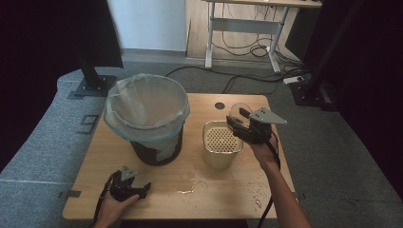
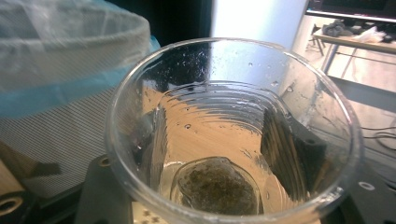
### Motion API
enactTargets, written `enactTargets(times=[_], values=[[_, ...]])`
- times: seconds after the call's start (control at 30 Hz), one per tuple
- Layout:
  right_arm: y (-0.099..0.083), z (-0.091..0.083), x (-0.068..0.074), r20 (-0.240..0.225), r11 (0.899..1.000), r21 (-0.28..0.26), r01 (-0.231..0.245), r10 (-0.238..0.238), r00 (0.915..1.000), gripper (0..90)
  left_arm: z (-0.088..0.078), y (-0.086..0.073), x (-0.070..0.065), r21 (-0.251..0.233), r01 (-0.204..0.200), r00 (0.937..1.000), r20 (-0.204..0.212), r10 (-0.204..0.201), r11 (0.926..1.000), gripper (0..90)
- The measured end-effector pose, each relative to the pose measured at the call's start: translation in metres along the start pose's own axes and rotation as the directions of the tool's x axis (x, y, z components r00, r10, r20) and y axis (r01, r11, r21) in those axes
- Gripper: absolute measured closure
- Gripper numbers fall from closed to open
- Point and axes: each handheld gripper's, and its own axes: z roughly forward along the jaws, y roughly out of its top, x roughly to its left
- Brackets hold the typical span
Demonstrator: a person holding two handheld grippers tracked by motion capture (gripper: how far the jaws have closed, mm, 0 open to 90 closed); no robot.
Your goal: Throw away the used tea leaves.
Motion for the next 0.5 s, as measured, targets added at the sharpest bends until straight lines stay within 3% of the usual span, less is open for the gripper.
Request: enactTargets(times=[0.07,0.2,0.33,0.4,0.5], values=[[0.001,0.001,0.000,0.006,1.000,0.009,0.014,-0.014,0.9999,41.1,0.000,0.000,0.000,0.000,0.000,1.0000,0.000,0.000,1.0000,10.9],[0.004,0.006,0.001,0.045,0.991,0.066,0.121,-0.124,0.9913,41.0,0.000,0.000,0.000,0.001,-0.001,1.0000,0.001,0.001,1.0000,10.9],[0.004,0.009,0.000,0.059,0.982,0.098,0.159,-0.165,0.9845,41.0,0.000,0.000,0.000,0.001,-0.003,1.0000,-0.001,0.003,1.0000,10.8],[0.004,0.012,0.000,0.069,0.974,0.121,0.189,-0.199,0.9777,41.0,0.000,0.000,0.000,0.000,-0.001,1.0000,0.001,0.001,1.0000,10.8],[0.003,0.018,0.002,0.083,0.945,0.173,0.279,-0.296,0.9516,41.0,0.000,0.000,0.000,0.001,-0.002,1.0000,0.002,0.002,1.0000,10.7]])
